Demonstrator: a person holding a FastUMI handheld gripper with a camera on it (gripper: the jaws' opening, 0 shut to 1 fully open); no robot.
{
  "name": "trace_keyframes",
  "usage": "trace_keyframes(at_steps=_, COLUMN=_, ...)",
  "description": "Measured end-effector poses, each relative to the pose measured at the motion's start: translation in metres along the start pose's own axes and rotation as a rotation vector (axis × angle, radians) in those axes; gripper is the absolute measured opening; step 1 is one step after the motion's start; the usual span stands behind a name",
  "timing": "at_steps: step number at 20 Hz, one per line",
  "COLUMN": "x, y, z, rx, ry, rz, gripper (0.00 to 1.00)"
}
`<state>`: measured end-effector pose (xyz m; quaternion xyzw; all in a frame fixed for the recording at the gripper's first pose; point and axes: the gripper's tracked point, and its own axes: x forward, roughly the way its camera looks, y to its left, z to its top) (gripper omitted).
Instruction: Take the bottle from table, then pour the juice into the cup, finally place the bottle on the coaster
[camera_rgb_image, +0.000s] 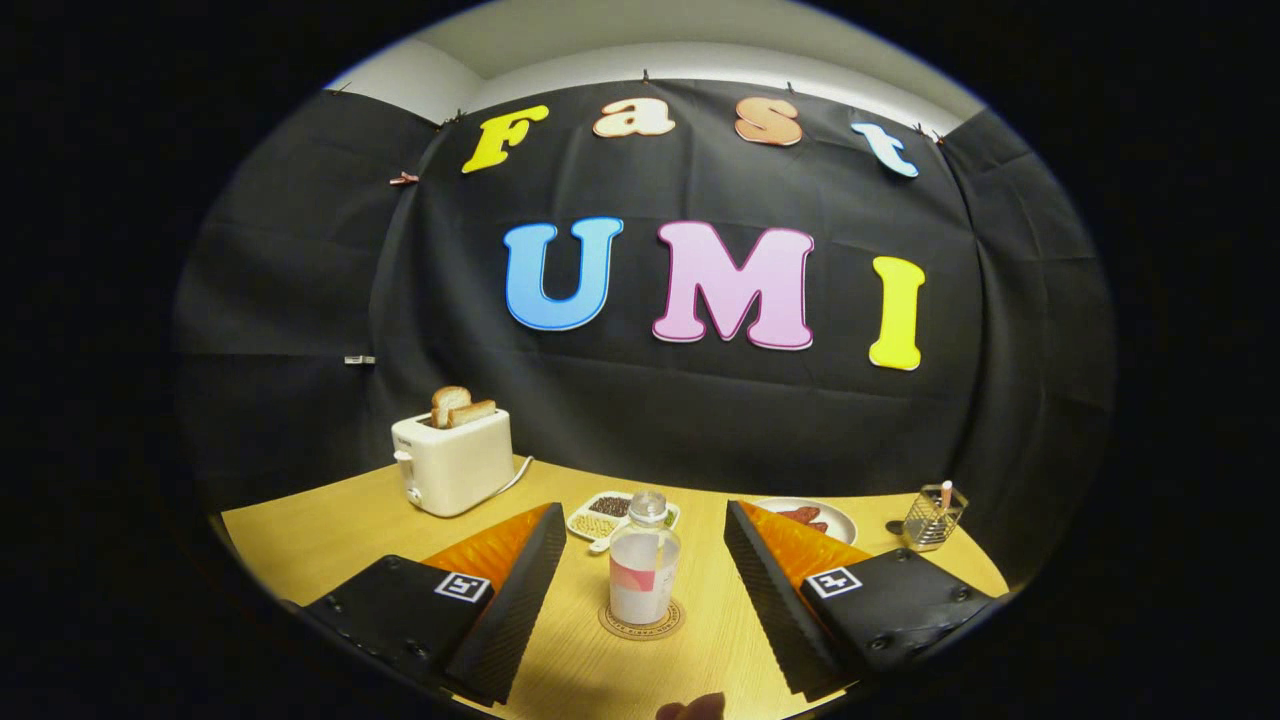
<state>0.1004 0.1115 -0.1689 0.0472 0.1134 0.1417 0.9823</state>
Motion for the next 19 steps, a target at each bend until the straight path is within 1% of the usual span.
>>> trace_keyframes(at_steps=5, x=-0.037, y=0.014, z=0.045, rx=-0.055, ry=-0.051, rz=0.007, gripper=0.97)
trace_keyframes(at_steps=9, x=-0.061, y=0.023, z=0.074, rx=-0.057, ry=-0.084, rz=0.008, gripper=0.97)
trace_keyframes(at_steps=16, x=-0.086, y=0.021, z=0.112, rx=-0.060, ry=-0.126, rz=-0.015, gripper=0.97)
trace_keyframes(at_steps=19, x=-0.095, y=0.028, z=0.119, rx=-0.030, ry=-0.152, rz=0.007, gripper=0.97)
